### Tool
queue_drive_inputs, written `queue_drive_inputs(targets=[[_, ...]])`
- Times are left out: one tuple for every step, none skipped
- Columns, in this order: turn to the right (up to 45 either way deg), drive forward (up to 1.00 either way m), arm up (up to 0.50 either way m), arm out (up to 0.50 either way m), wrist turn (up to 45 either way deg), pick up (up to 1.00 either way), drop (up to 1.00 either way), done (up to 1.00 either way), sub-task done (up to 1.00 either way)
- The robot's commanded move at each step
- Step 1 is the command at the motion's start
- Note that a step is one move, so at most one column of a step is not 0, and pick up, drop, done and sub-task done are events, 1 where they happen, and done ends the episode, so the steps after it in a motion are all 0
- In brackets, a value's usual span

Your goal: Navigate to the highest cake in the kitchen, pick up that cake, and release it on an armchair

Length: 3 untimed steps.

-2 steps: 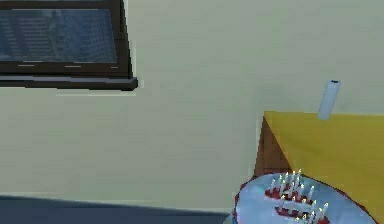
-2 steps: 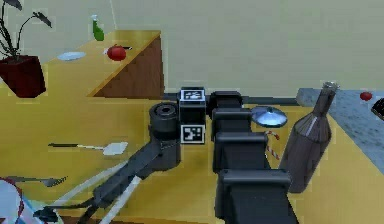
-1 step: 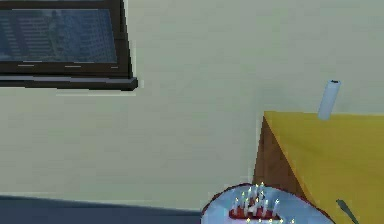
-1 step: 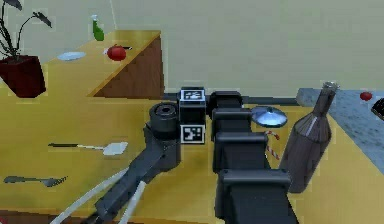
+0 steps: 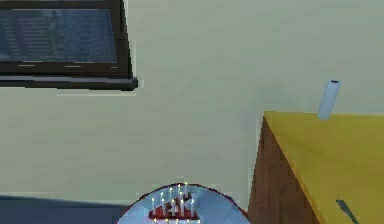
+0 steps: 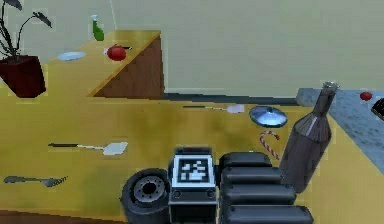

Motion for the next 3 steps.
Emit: queue_drive_inputs(targets=[[-45.0, 0.00, 0.00, 0.00, 0.0, 0.00, 0.00, 0.00, 0.00], [-45.0, 0.00, 0.00, 0.00, 0.0, 0.00, 0.00, 0.00, 0.00], [0.0, 0.20, 0.00, 0.00, 0.0, 0.00, 0.00, 0.00, 0.00]])
